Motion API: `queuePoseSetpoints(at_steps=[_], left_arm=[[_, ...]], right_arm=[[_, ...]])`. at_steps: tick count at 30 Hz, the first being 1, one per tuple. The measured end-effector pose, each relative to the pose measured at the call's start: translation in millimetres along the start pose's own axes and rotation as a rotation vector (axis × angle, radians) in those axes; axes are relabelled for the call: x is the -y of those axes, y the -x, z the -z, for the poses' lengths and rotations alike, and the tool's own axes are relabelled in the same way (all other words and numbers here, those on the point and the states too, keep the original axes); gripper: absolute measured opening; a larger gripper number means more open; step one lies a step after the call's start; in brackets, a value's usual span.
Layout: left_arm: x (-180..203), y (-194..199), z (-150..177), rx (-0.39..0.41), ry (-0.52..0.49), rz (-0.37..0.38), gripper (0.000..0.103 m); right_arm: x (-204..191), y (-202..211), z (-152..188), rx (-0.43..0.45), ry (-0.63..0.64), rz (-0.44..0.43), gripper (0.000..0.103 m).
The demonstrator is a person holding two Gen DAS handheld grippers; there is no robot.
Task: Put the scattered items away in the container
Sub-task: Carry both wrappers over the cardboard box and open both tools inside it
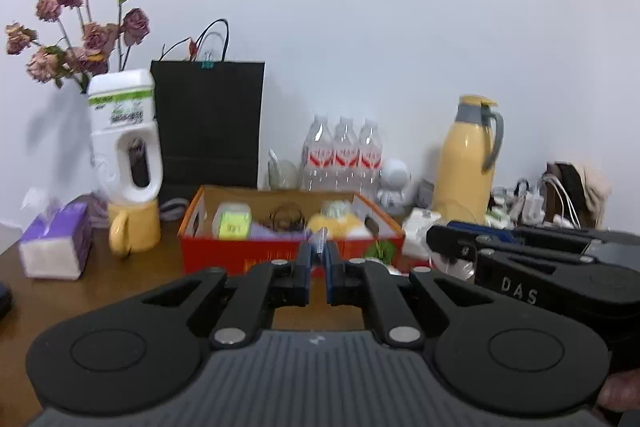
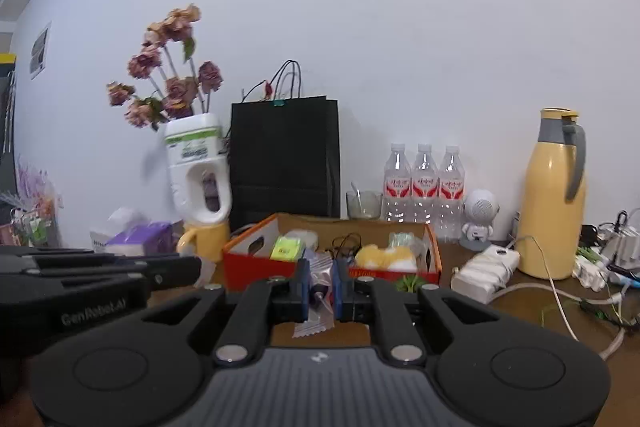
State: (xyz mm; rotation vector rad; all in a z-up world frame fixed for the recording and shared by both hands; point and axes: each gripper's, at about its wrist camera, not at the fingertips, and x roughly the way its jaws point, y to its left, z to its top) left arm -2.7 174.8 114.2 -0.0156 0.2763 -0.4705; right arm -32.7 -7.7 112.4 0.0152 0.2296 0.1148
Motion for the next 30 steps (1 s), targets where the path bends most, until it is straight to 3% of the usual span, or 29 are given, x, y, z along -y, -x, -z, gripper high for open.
queuePoseSetpoints(at_steps=[9,14,21,26,30], left_arm=[[-14,-96,-55,0.033,0.021,-0.036,0.007],[-30,-156,-75,-0.011,0.052,-0.038,0.007],[-38,-242,-98,-0.139,0.034,-0.041,0.007],[-45,-293,-128,-0.253,0.009,-0.036,0.007],[-63,-337,-137,-0.387,0.053,-0.059,0.007]], right_arm=[[35,-101,-51,-0.013,-0.043,-0.01,0.01],[56,-154,-71,-0.033,-0.07,-0.009,0.01],[87,-231,-94,-0.123,-0.116,-0.016,0.01],[112,-284,-112,-0.246,-0.14,-0.017,0.01],[129,-326,-122,-0.363,-0.174,-0.038,0.01]])
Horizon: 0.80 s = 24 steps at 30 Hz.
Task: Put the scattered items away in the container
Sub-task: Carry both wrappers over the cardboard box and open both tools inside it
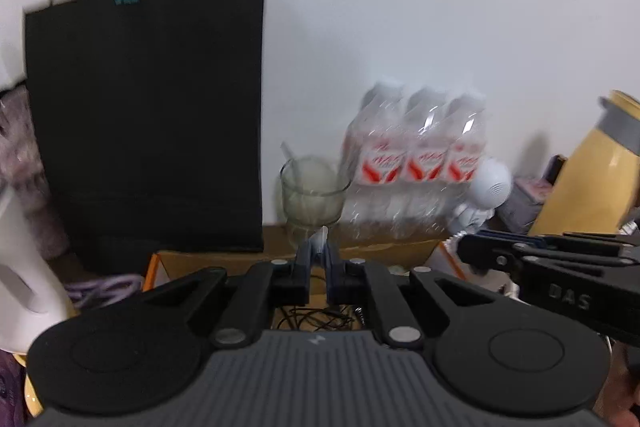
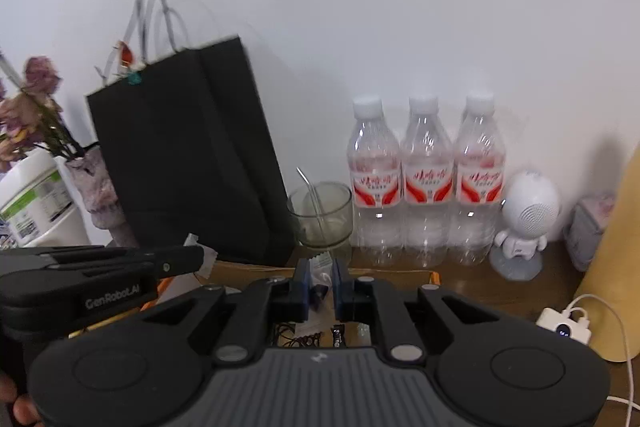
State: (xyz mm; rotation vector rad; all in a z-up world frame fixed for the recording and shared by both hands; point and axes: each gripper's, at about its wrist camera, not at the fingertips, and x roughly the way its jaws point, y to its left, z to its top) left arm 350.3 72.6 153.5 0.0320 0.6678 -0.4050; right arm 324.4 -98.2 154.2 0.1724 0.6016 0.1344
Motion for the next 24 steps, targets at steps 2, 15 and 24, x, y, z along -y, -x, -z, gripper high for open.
queuePoseSetpoints(at_steps=[2,15,24], left_arm=[[-9,-22,-6,-0.085,0.029,0.001,0.007],[-40,-130,11,-0.539,0.051,-0.031,0.007],[-42,-116,-4,-0.588,0.071,-0.045,0.034]], right_arm=[[5,-17,-7,-0.064,-0.013,-0.011,0.01],[28,-137,-2,-0.479,-0.08,0.069,0.01],[28,-143,2,-0.555,-0.109,0.104,0.027]])
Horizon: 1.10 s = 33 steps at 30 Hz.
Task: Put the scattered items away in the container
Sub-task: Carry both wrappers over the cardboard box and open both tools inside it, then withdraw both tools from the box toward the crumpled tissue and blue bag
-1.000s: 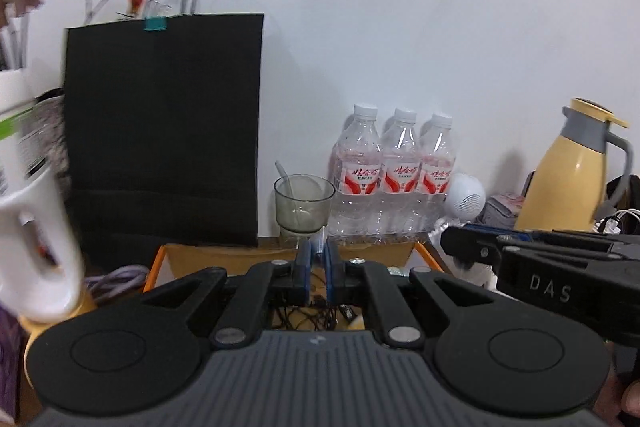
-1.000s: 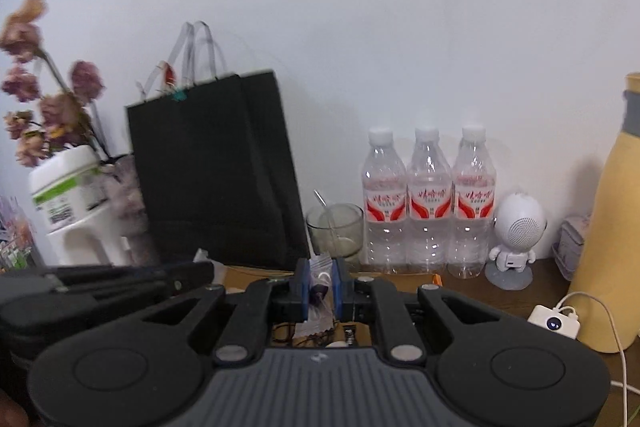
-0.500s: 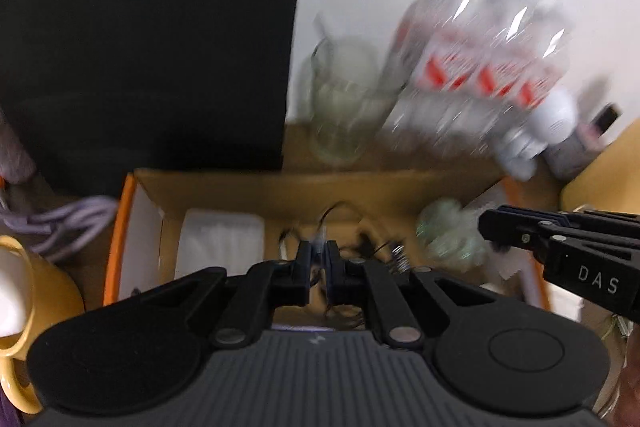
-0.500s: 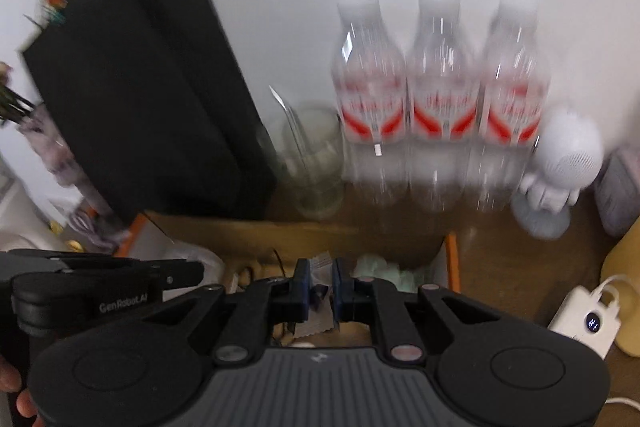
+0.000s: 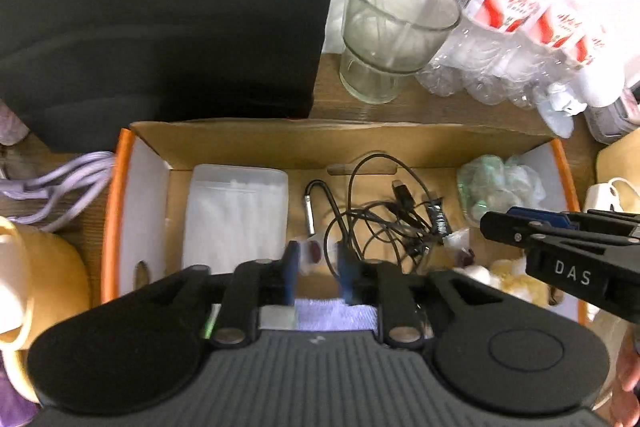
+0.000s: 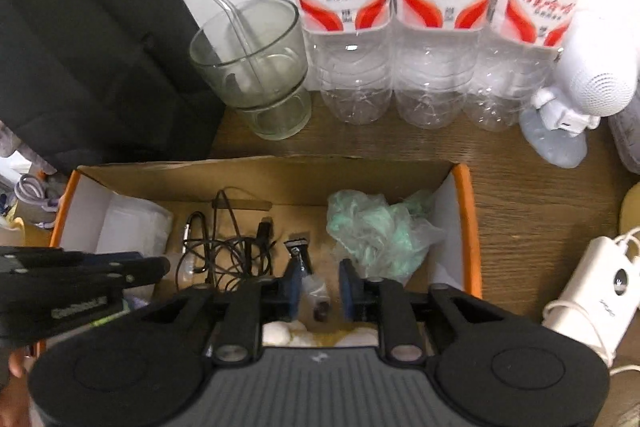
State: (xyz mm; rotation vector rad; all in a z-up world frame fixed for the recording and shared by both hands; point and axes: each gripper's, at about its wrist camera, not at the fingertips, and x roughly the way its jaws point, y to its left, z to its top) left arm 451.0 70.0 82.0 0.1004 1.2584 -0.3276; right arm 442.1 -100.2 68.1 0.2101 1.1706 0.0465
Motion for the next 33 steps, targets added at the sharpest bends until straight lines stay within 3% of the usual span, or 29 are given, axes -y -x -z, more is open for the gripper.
queuePoseSetpoints(at_steps=[2,4,5,8,11,18,23,28,33], left_arm=[[1,19,-1,0.018,-0.016,-0.005,0.061],[2,41,1,0.035,-0.022,-0.014,0.07],[3,52,2,0.041,-0.022,-0.016,0.081],[9,86,9,0.083,-0.021,-0.051,0.1],[15,118,20,0.127,-0.032,-0.051,0.103],[20,158,49,0.208,-0.015,-0.098,0.103],[21,163,75,0.316,-0.023,-0.14,0.103],[15,161,91,0.356,-0.014,-0.135,0.103],[14,159,115,0.496,-0.034,-0.15,0.103]], right_arm=[[-2,14,0,0.002,0.002,0.015,0.037],[-4,31,-1,0.009,0.001,0.038,0.053],[-6,41,-1,0.008,0.002,0.046,0.061],[-14,77,4,0.028,0.02,0.066,0.073],[-26,111,13,0.077,0.048,0.09,0.086],[-41,159,43,0.155,0.078,0.105,0.088],[-43,166,65,0.228,0.085,0.094,0.089],[-37,161,81,0.268,0.05,0.085,0.089],[-38,158,99,0.338,0.051,0.087,0.089]])
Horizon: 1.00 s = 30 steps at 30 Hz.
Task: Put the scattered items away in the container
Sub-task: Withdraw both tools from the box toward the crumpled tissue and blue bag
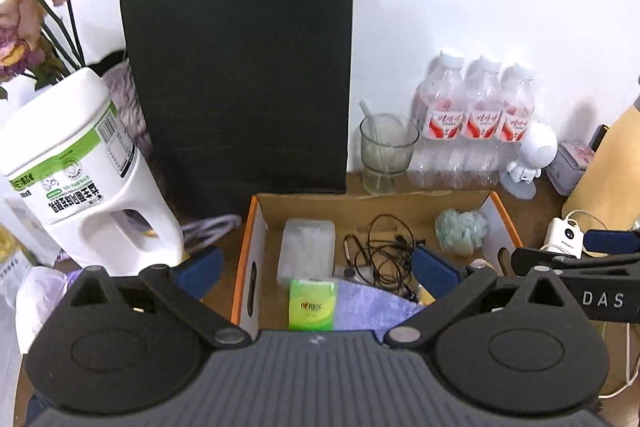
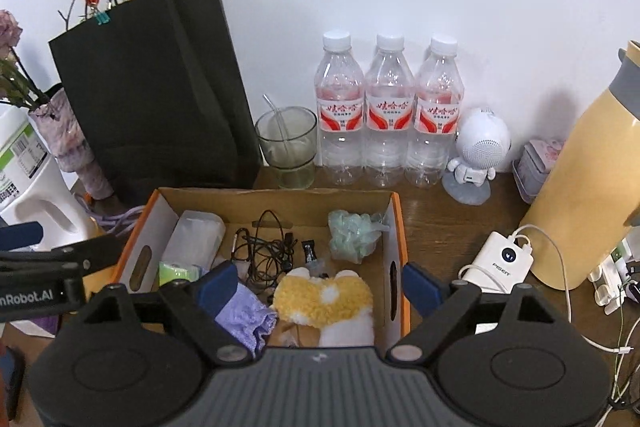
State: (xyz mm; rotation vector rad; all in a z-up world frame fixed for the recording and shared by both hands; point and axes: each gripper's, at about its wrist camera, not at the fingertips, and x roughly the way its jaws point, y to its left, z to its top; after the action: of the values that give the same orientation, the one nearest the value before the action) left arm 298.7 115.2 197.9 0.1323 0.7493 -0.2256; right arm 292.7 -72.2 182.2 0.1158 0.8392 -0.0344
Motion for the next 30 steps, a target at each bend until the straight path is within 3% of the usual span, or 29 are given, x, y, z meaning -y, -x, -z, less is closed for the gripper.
queuePoseSetpoints(at_steps=[6,11,16,21,24,27,30], left_arm=[[9,7,36,0.16,-0.076,-0.028,0.103],[8,8,70,0.237,0.009,0.005,0.103],[5,15,95,0.302,0.084,0.027,0.103],[7,33,143,0.374,0.05,0.048,0.103],[6,41,183,0.37,0.031,0.094,0.103],[8,42,218,0.305,0.012,0.163,0.103],[12,40,235,0.281,-0.009,0.211,0.103]], right_arm=[[-2,9,29,0.13,0.005,-0.048,0.089],[6,16,66,0.255,-0.018,-0.124,0.089],[14,27,106,0.384,-0.021,-0.119,0.089],[25,48,155,0.458,-0.038,-0.135,0.09],[32,60,189,0.457,-0.031,-0.104,0.09],[41,65,219,0.446,0.002,-0.111,0.09],[38,52,226,0.383,0.09,-0.083,0.086]])
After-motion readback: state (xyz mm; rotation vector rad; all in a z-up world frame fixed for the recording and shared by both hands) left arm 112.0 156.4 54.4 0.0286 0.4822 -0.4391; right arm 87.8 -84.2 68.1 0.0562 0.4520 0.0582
